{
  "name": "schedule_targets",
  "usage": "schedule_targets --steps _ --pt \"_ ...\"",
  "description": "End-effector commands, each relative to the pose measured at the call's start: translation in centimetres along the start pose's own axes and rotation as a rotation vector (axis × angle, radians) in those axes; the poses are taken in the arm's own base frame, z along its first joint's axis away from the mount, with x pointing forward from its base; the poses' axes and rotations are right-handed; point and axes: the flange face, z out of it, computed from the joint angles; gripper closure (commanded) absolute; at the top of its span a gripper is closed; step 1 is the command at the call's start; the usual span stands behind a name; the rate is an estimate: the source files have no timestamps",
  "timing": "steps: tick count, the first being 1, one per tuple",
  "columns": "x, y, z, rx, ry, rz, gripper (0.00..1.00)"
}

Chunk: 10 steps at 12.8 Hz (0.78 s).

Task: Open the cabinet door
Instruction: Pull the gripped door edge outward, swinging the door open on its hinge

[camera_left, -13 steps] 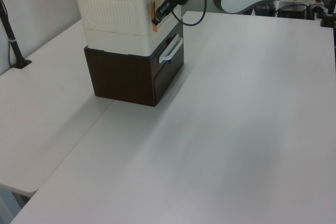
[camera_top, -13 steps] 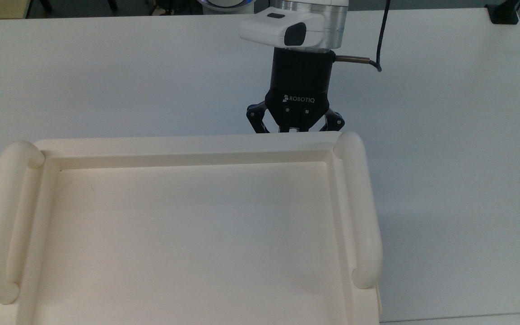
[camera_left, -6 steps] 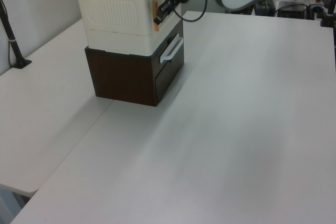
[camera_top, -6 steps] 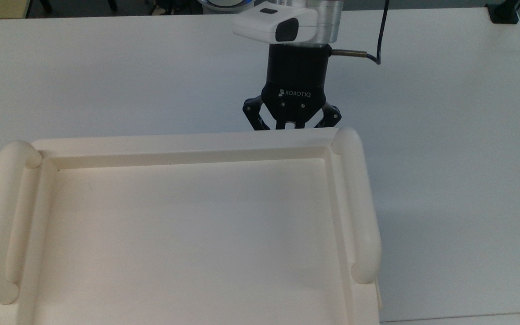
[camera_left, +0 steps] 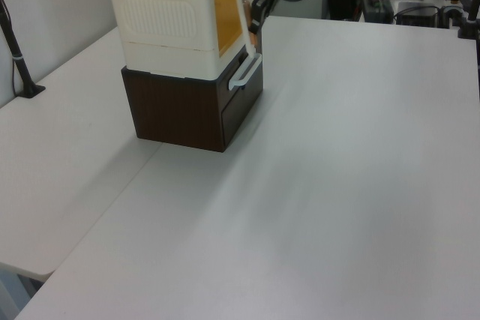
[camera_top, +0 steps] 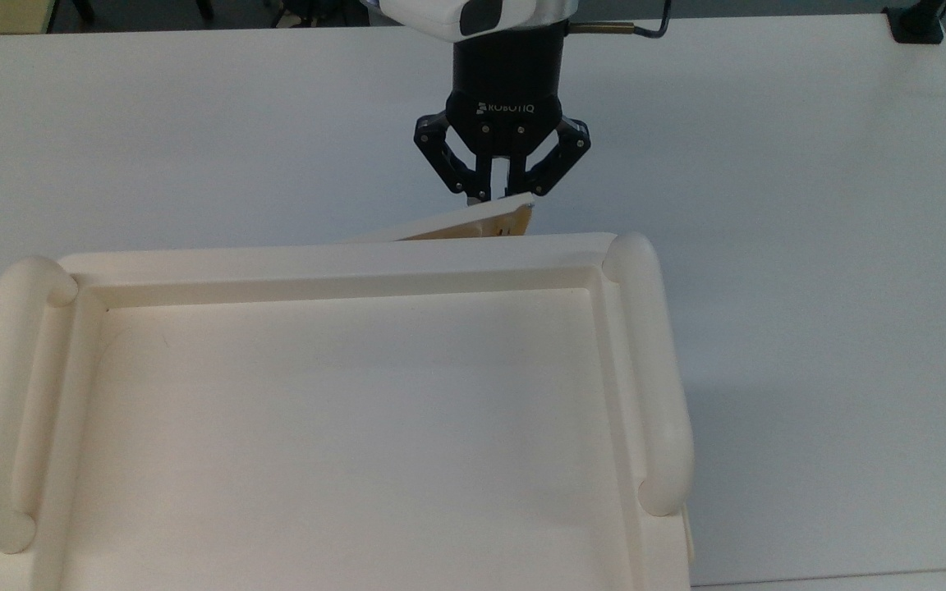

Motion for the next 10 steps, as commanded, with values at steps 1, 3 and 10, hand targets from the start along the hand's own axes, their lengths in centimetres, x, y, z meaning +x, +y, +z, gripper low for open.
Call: schedule_targets --steps 1,3,10 --pt "-2.8 4.1 -1.4 -0.002 -0.204 0.002 0.89" --pt "-4.3 8.1 -2.4 -0.020 -0.332 -0.003 0.74" --pt "-6.3 17.3 -2.9 -0.054 -0.478 0.048 0.00"
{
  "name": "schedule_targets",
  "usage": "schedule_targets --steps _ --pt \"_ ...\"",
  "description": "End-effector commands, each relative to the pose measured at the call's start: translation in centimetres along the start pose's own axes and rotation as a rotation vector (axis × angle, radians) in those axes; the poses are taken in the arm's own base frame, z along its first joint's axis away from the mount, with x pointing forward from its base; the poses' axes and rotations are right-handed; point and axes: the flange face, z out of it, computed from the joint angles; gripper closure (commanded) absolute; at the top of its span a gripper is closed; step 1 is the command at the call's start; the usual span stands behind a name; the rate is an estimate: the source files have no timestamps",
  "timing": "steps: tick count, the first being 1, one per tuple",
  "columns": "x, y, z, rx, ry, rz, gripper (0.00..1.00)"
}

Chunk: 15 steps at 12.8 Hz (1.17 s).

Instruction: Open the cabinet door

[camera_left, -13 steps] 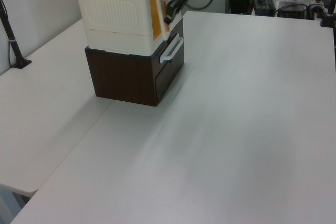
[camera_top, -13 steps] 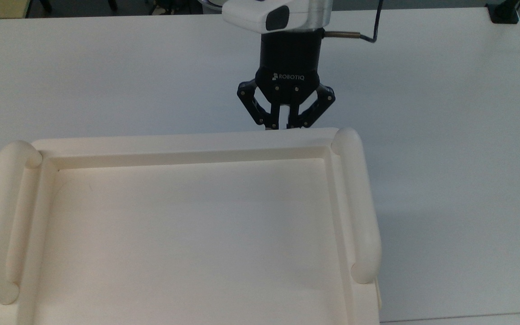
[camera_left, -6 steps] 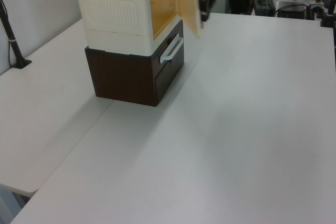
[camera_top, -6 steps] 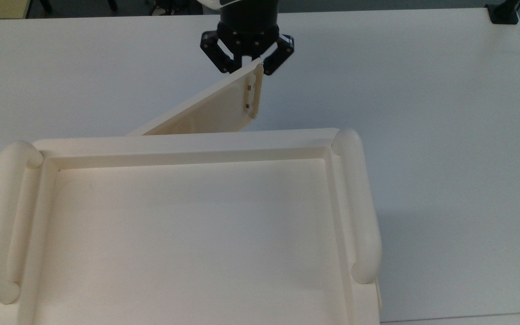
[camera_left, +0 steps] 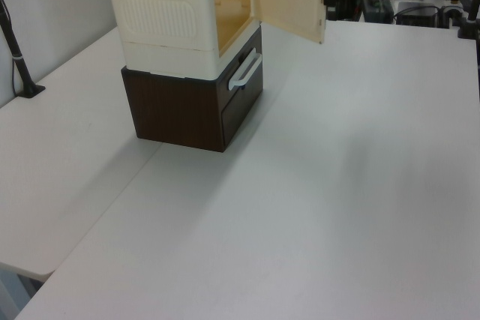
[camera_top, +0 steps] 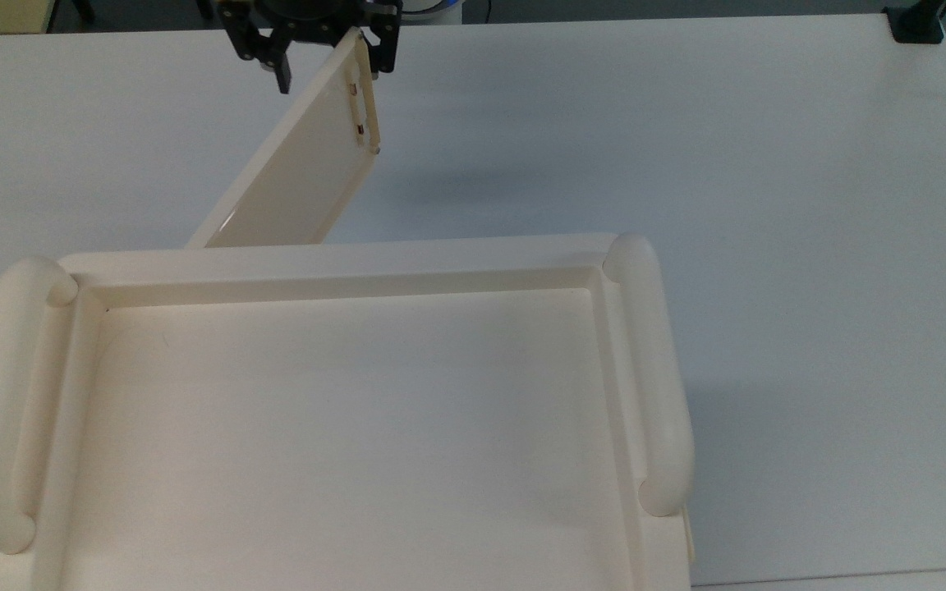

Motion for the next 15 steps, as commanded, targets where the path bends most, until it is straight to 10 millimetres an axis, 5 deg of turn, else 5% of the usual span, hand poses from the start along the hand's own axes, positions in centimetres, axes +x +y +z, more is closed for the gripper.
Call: schedule_targets --steps 1,9,15 --pt "-0.6 2.6 0.7 0.005 -0.018 0.034 0.00" --pt "-2.5 10.0 1.5 0.016 -0.102 0.144 0.00" --pt "-2.7 10.2 1.0 0.015 -0.088 0.123 0.00"
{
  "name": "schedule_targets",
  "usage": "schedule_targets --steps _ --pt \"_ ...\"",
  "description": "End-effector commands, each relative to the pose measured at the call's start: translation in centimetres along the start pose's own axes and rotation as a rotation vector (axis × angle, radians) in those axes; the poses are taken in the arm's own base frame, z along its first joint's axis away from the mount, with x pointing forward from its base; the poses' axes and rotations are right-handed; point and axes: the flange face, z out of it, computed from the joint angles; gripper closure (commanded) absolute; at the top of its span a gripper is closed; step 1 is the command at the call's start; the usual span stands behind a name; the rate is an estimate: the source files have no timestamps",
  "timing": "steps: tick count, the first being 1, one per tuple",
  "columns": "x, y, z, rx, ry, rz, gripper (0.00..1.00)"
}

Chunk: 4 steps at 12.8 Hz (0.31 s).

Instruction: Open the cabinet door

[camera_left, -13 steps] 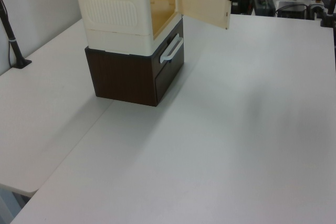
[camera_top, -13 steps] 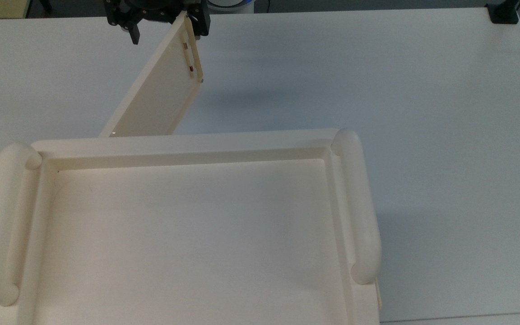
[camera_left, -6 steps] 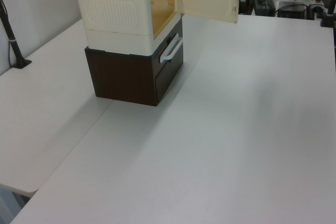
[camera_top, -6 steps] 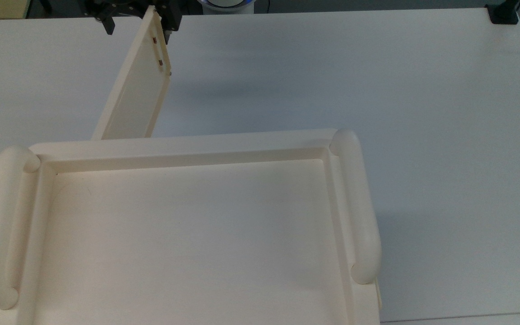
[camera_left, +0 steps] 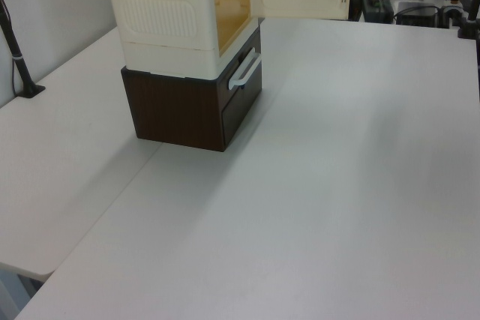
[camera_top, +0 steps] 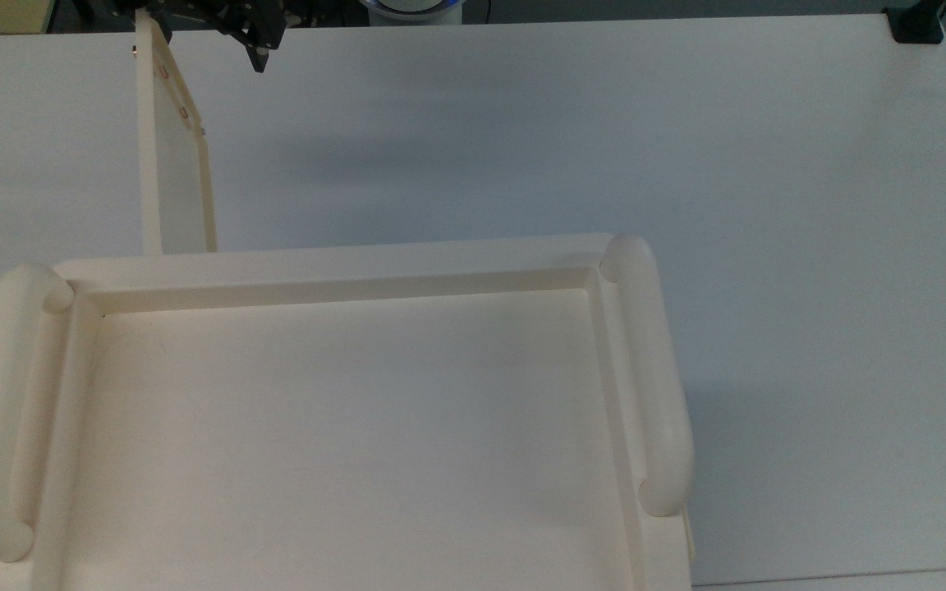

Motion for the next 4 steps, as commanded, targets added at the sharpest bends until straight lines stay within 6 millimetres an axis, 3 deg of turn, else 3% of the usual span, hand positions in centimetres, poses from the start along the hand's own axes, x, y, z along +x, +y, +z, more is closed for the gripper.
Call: schedule_targets --steps 1,4 --pt "-1.07 -0.04 -0.99 0.005 0.005 -0.026 0.00" --pt "-1.47 0.04 -1.54 0.007 0.011 -0.024 0.00"
